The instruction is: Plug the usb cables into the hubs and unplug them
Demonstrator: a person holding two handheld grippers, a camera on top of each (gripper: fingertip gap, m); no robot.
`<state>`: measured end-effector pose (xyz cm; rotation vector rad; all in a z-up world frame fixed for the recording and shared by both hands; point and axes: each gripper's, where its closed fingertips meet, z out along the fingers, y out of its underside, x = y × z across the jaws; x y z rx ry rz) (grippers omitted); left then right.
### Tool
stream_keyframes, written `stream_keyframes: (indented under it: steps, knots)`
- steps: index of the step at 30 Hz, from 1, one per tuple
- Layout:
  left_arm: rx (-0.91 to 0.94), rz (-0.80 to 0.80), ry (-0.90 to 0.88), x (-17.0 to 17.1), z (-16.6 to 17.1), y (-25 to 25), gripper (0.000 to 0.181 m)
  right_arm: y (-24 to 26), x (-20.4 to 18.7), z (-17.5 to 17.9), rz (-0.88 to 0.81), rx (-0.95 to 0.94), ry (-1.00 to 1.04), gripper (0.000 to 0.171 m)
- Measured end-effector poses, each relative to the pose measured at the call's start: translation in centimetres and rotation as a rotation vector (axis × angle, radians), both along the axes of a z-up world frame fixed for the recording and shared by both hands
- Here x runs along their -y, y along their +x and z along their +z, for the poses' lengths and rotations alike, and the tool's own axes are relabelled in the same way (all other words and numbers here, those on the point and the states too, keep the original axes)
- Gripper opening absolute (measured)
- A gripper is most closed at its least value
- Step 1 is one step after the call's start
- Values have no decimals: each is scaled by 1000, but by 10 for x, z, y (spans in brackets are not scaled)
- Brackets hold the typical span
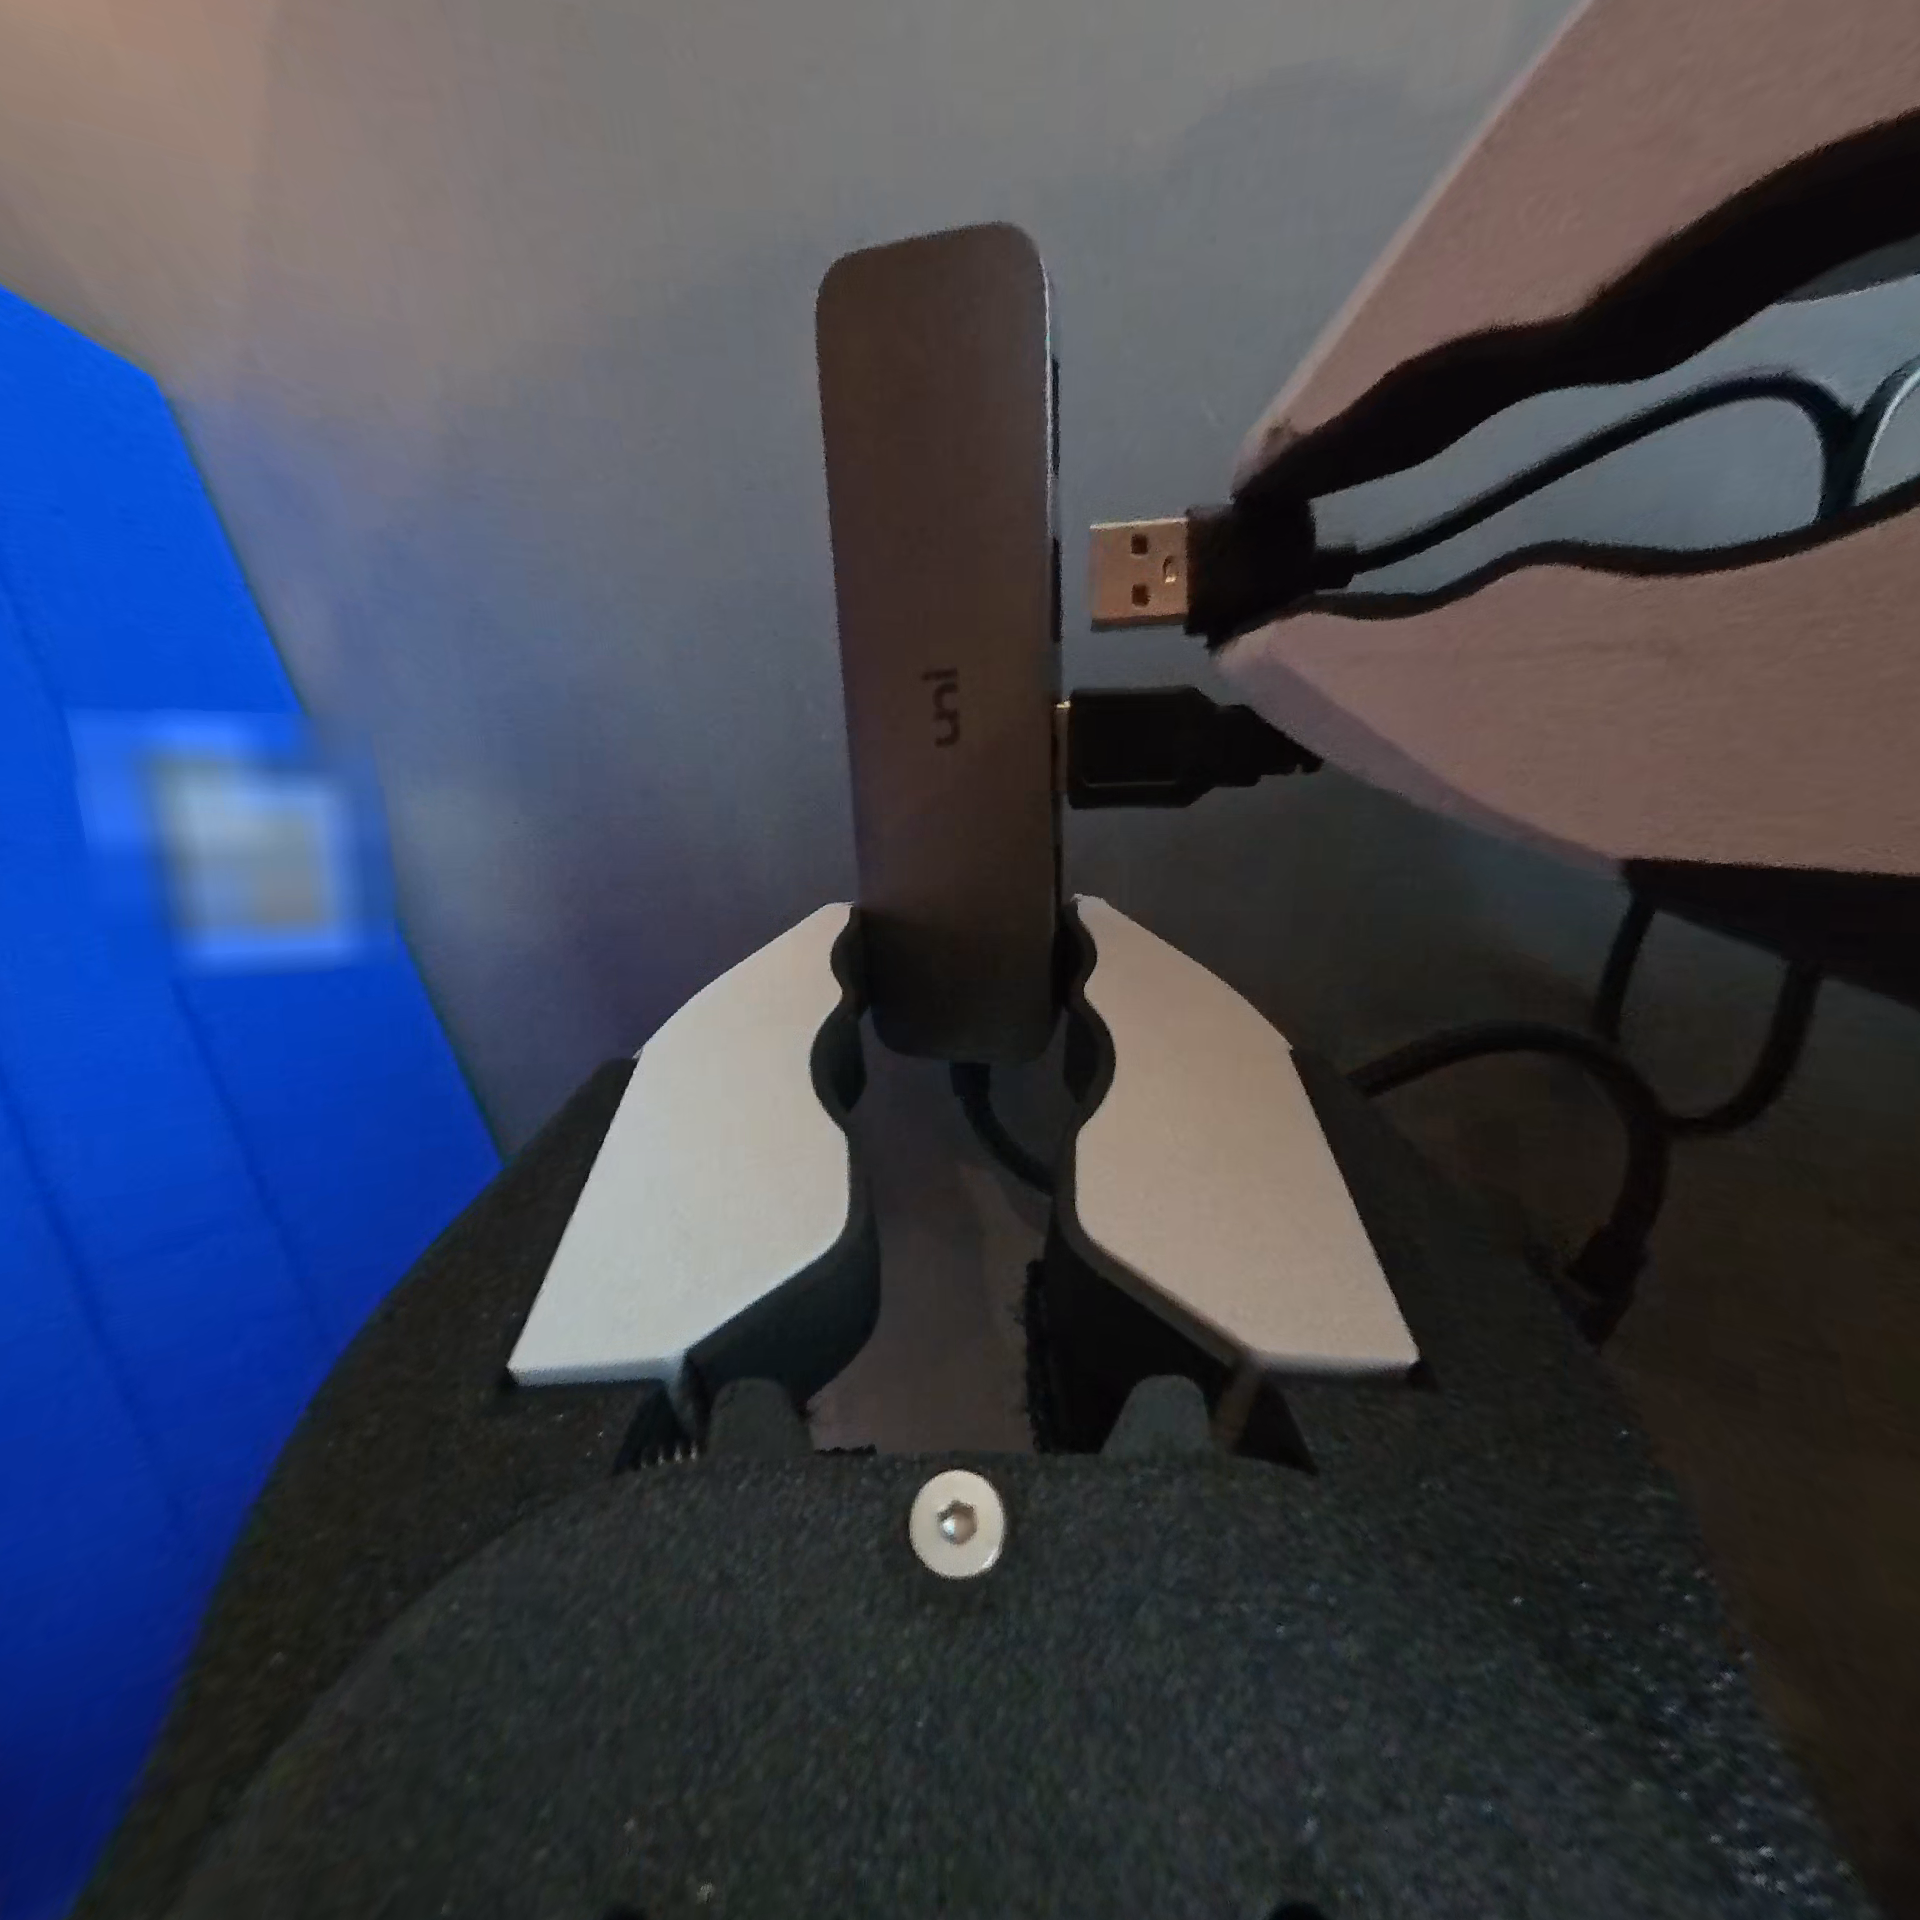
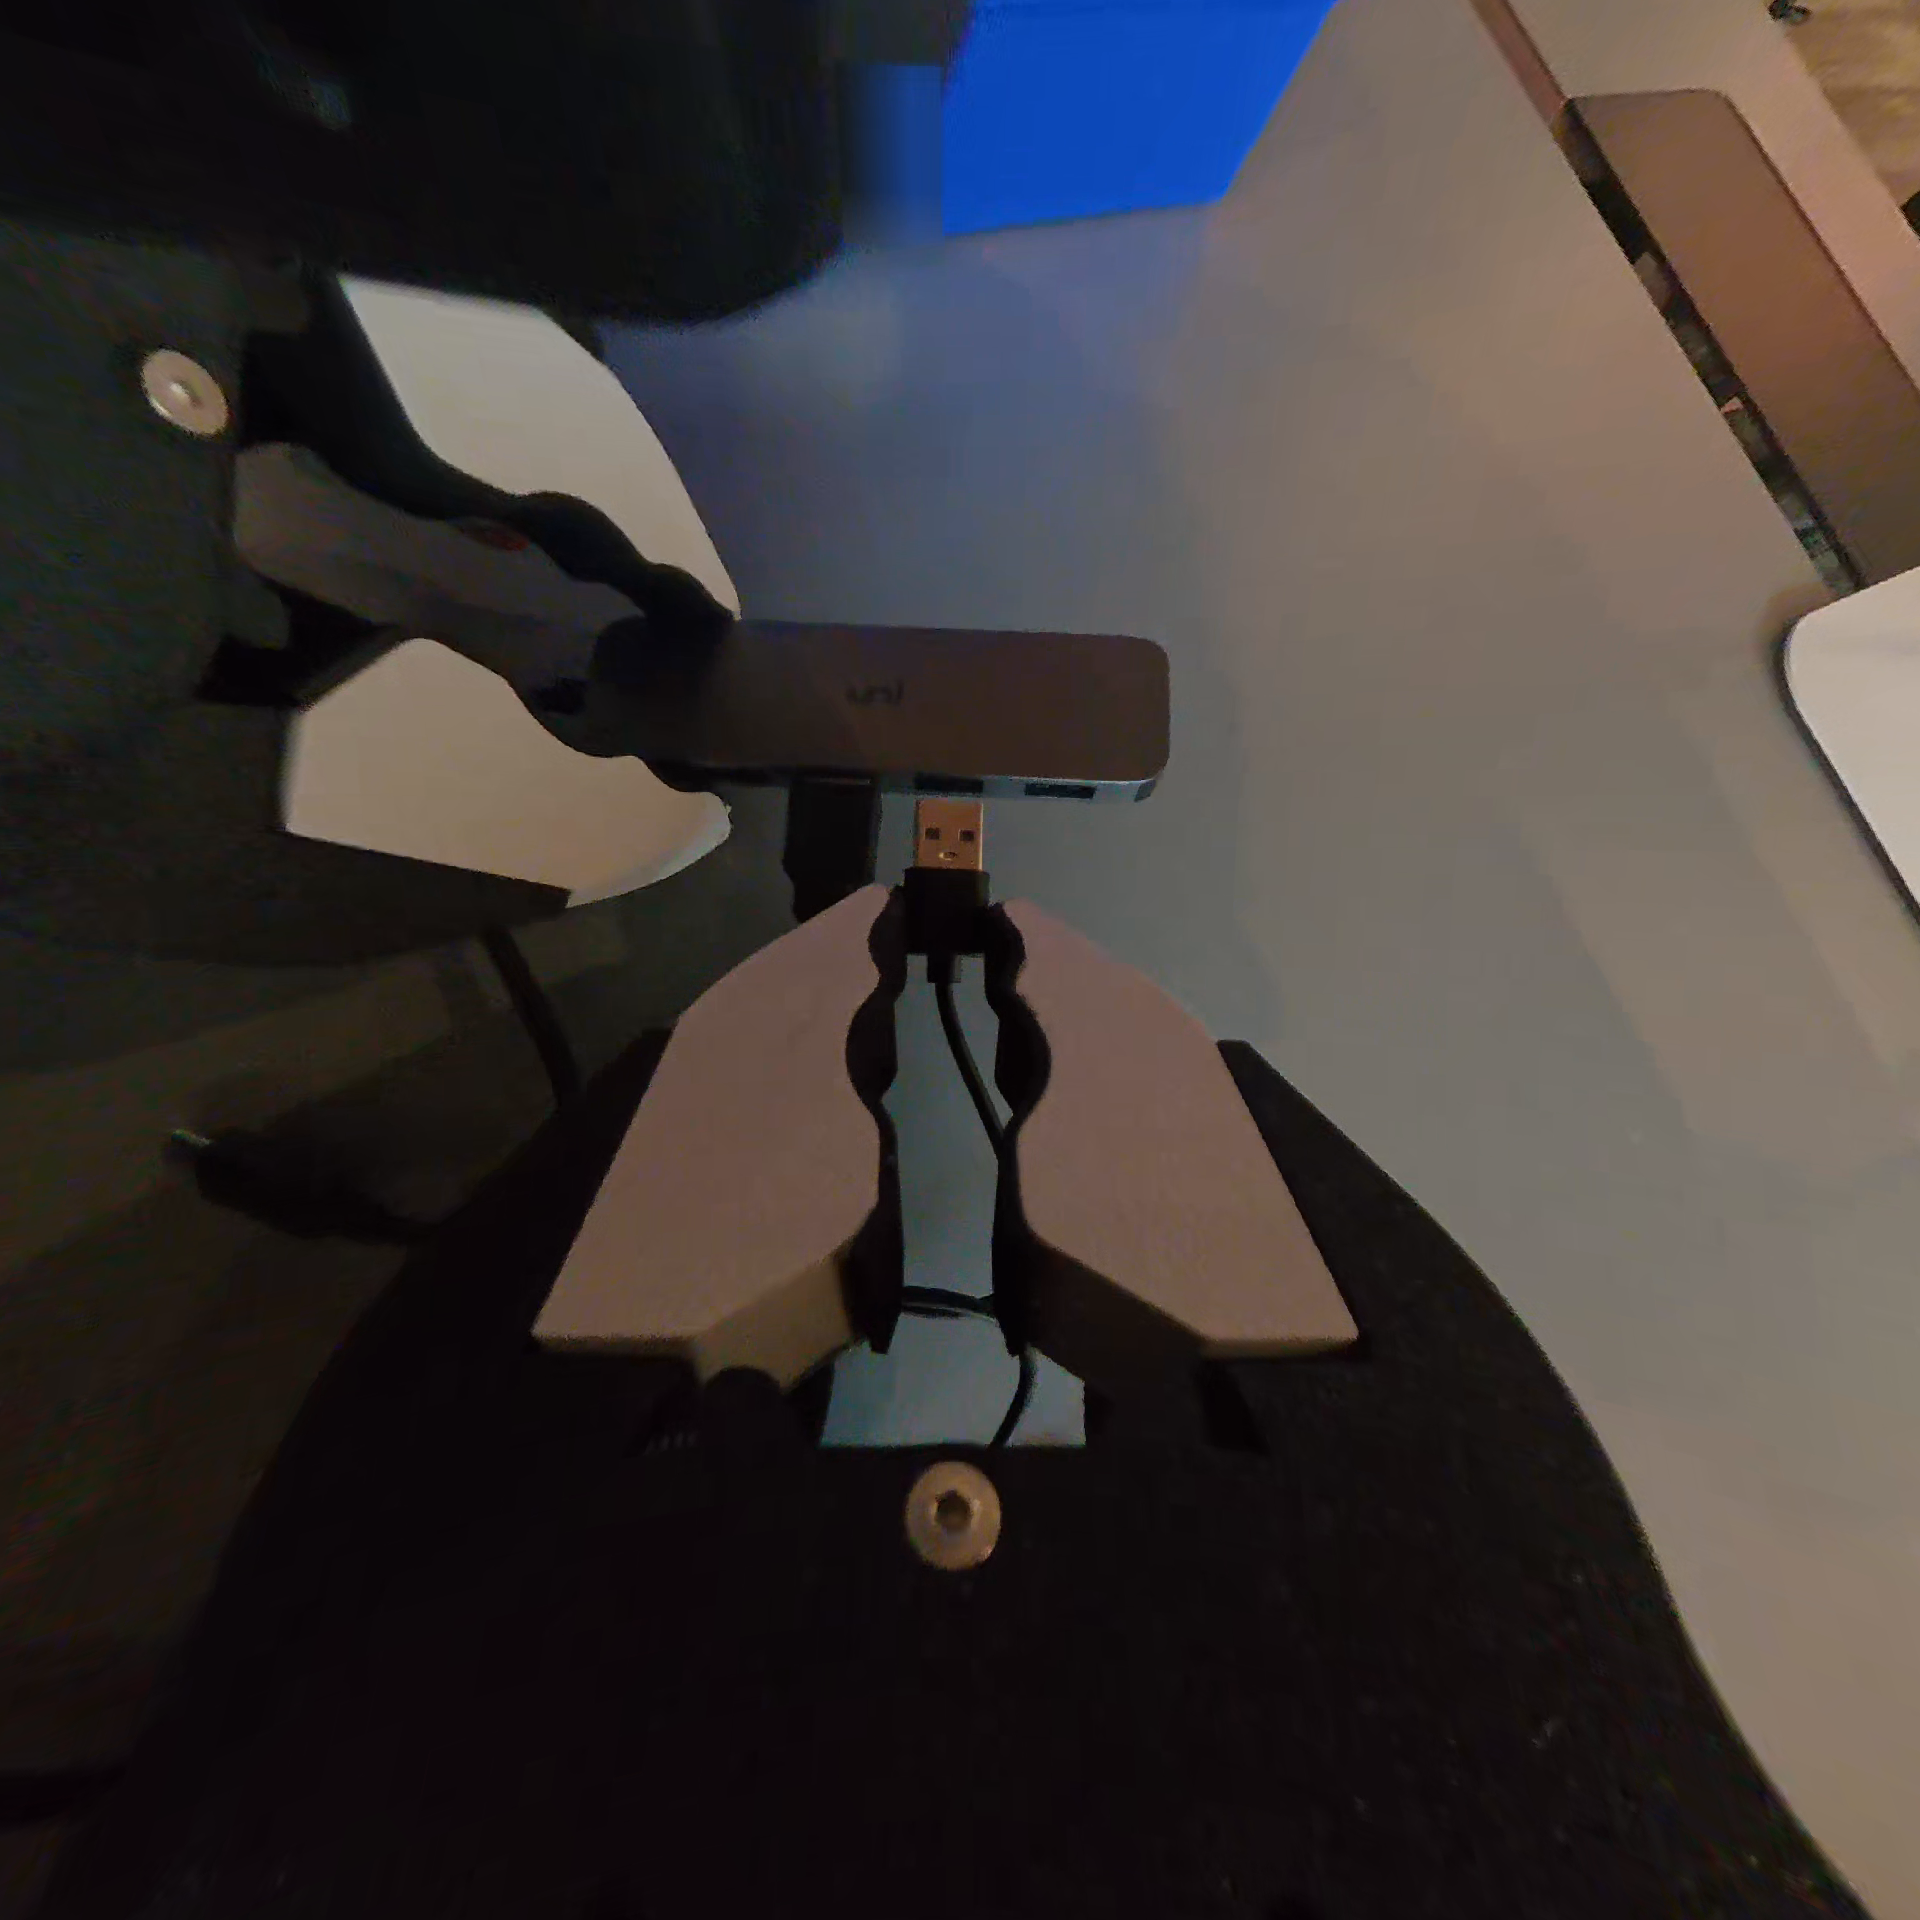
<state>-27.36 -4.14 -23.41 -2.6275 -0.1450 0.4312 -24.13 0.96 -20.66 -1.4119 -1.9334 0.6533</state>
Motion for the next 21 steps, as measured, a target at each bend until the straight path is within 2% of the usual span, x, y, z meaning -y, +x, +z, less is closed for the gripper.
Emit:
stream_keyframes:
  steps: [9, 15, 21]
  knots:
    - [-20, -51, -7, -3, 0, 2, 36, 3, -2, -5, 55, 82, -6, 14]
    - [-21, -61, -22, -4, 0, 3, 36, 1, -3, -3, 100, 73, 62, 13]
    - [-22, -80, -32, -6, 0, 6, 36, 2, -6, -4, 74, 65, 11, 13]
